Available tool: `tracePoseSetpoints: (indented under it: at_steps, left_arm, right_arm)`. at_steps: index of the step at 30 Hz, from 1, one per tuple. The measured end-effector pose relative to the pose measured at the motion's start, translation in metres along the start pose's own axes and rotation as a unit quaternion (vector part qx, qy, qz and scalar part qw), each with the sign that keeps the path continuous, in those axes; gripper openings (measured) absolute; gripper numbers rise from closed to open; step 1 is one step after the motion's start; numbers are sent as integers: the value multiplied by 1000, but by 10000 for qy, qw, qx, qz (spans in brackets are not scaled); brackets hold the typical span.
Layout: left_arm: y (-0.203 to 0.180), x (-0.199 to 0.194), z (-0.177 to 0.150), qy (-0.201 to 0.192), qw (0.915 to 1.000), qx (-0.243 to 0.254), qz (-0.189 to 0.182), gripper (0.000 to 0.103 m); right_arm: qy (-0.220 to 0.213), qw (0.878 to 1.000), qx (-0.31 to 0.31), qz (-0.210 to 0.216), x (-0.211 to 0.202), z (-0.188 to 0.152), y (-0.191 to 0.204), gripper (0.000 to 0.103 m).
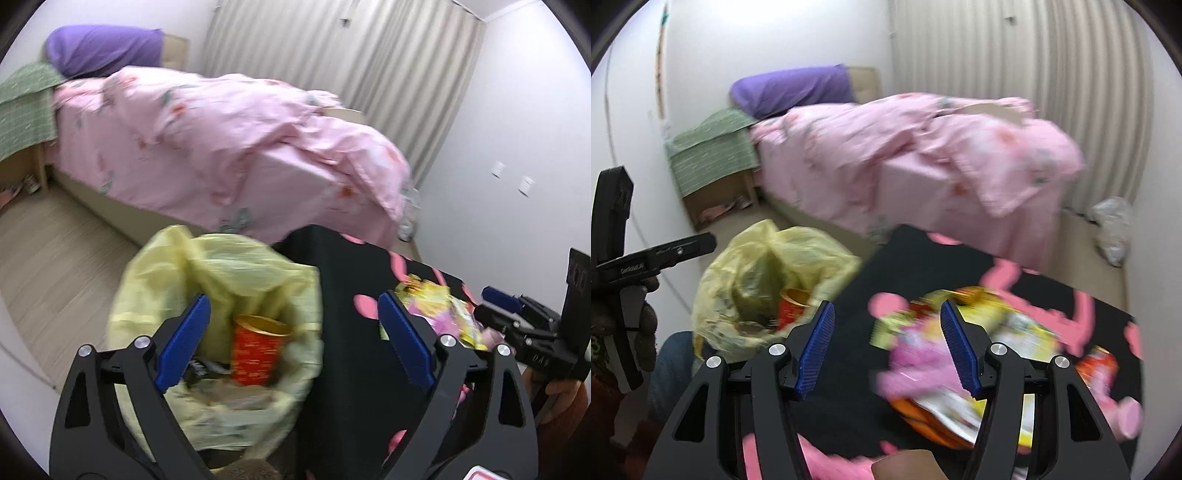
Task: Collect trash
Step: 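Carry both items to the yellow trash bag and open both tools, then move the left tool back over the table and grasp a pink candy stick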
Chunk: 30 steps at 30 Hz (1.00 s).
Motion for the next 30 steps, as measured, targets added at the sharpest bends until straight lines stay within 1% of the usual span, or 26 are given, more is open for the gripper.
tracePoseSetpoints:
  at_steps: [2,3,5,6,7,10,12,15,17,18,21,22,27,30]
  left_arm:
    - [-17,5,-6,58,9998,165,-116,92]
    - [-29,9,-10,113,9993,272,-250,94]
    - [-49,16,-18,278,9974,385,-537,94]
    - [-60,22,-23,423,9959,438,-663,94]
    - [-69,27,-28,530,9948,503,-705,94]
    - [-94,40,-41,671,9925,741,-708,94]
    - [-106,43,-47,674,9911,877,-747,94]
    - [-125,45,-55,590,9884,1149,-794,94]
    - [-136,49,-61,621,9858,1294,-869,93]
    - [-141,55,-64,711,9841,1371,-879,93]
    - [-148,67,-71,967,9804,1464,-893,86]
    - [-150,71,-72,1032,9798,1467,-887,86]
    - [-152,79,-75,1100,9801,1366,-925,83]
    - [-167,83,-75,1187,9770,1414,-1070,80]
  right_arm:
    - [-42,9995,168,-273,-19,-14,-21,57]
    - [-31,9990,245,-377,-27,-21,-30,57]
    - [-5,9980,383,-513,-40,-37,-47,57]
    - [10,9973,436,-597,-46,-44,-55,57]
    - [25,9963,491,-709,-52,-53,-63,57]
    - [76,9927,622,-1035,-66,-73,-82,57]
    - [104,9889,730,-1287,-78,-86,-96,57]
    - [160,9836,923,-1544,-91,-105,-113,57]
    - [188,9814,1032,-1605,-94,-114,-123,57]
    - [218,9801,1110,-1629,-96,-120,-129,57]
    - [269,9780,1224,-1668,-95,-130,-136,57]
    - [286,9776,1238,-1680,-95,-131,-136,57]
    - [385,9782,1196,-1654,-86,-136,-135,57]
    - [504,9762,1231,-1715,-77,-146,-136,57]
Point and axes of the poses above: each gripper's, at about its wrist camera, not at the fingertips, and x roughly the way its jaws point, y to its left, z to its top, the point moved 3 cm from there along x, roughly the way its jaws point, and after that the axes turned 13 degrees about -x, right-handed, at the moved point
